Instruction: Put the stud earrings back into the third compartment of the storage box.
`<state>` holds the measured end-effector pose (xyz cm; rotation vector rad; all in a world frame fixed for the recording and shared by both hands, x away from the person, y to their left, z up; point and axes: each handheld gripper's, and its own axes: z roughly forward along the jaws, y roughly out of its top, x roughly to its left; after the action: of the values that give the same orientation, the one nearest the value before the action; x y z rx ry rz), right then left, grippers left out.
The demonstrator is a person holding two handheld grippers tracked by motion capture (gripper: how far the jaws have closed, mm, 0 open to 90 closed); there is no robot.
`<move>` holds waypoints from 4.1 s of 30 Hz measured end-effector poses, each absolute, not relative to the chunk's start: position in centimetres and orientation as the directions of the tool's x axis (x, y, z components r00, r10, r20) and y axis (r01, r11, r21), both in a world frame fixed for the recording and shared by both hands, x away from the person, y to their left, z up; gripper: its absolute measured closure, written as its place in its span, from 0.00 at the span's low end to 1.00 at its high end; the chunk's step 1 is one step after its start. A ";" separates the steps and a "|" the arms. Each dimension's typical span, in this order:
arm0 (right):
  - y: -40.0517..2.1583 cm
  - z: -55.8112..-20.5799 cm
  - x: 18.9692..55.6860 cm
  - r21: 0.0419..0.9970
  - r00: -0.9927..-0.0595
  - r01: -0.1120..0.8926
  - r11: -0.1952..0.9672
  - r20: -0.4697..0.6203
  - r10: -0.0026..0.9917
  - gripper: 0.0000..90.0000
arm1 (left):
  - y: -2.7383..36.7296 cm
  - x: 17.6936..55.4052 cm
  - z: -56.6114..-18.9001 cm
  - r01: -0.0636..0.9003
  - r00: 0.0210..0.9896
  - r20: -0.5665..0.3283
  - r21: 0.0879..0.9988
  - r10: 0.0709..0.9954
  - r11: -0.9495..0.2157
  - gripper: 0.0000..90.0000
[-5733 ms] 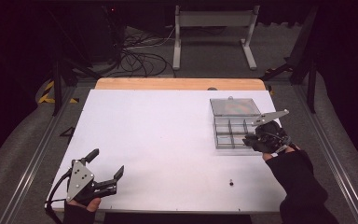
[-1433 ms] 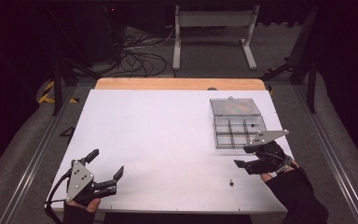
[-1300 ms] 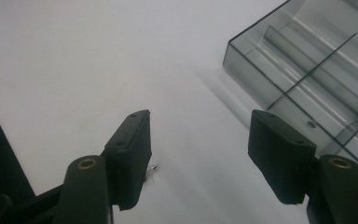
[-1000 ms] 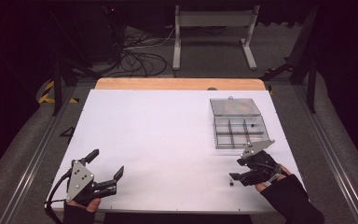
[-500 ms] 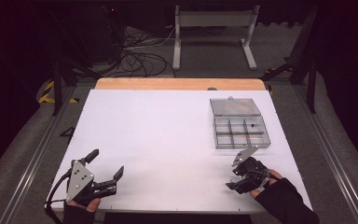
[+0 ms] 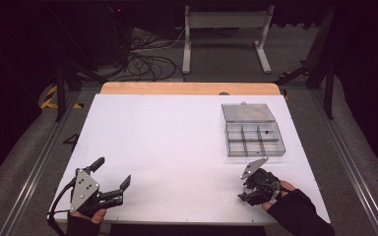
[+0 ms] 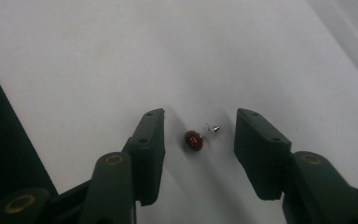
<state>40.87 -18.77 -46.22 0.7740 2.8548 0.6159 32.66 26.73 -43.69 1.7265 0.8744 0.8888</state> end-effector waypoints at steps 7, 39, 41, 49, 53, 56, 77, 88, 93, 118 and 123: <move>-18.8 -46.3 41.0 0.411 -0.849 0.471 0.780 -0.027 0.527 0.77 | 26.8 32.6 -43.7 0.154 0.475 0.167 0.951 0.864 -0.269 0.09; -19.8 -42.9 42.0 0.500 -0.828 0.464 0.731 -0.050 0.559 0.88 | 26.7 32.7 -43.7 0.158 0.475 0.168 0.949 0.864 -0.271 0.09; -20.0 -42.5 42.2 0.513 -0.823 0.466 0.721 -0.048 0.566 0.88 | 26.7 32.7 -43.7 0.158 0.475 0.167 0.950 0.864 -0.270 0.09; -20.6 -40.8 43.3 0.554 -0.810 0.459 0.694 -0.060 0.583 0.88 | 26.7 32.7 -43.7 0.159 0.475 0.167 0.949 0.864 -0.271 0.09; -20.9 -40.1 43.9 0.580 -0.801 0.458 0.674 -0.060 0.596 0.88 | 26.8 32.7 -43.7 0.161 0.476 0.164 0.949 0.864 -0.269 0.09; -21.2 -39.7 44.4 0.593 -0.792 0.461 0.661 -0.061 0.608 0.88 | 26.8 32.7 -43.7 0.160 0.475 0.167 0.949 0.864 -0.272 0.09; -23.8 -38.4 49.3 0.659 -0.682 0.520 0.544 -0.063 0.729 0.88 | 26.8 32.7 -43.7 0.163 0.478 0.164 0.949 0.863 -0.270 0.09; -24.7 -39.7 52.3 0.652 -0.621 0.556 0.516 -0.088 0.779 0.88 | 26.8 32.7 -43.7 0.162 0.478 0.164 0.949 0.863 -0.271 0.09; -25.2 -40.6 53.7 0.637 -0.592 0.585 0.502 -0.089 0.801 0.88 | 26.8 32.7 -43.7 0.162 0.478 0.164 0.949 0.863 -0.270 0.09; -26.3 -43.7 57.0 0.556 -0.514 0.675 0.485 -0.118 0.850 0.83 | 26.9 32.8 -43.8 0.168 0.478 0.159 0.949 0.864 -0.267 0.09; -26.4 -43.6 56.8 0.564 -0.515 0.674 0.477 -0.104 0.851 0.71 | 26.9 32.8 -43.7 0.167 0.479 0.158 0.950 0.864 -0.266 0.09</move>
<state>56.85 -26.42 -43.57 1.2783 2.3576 0.6585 32.81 26.91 -43.74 1.7278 0.8835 0.8742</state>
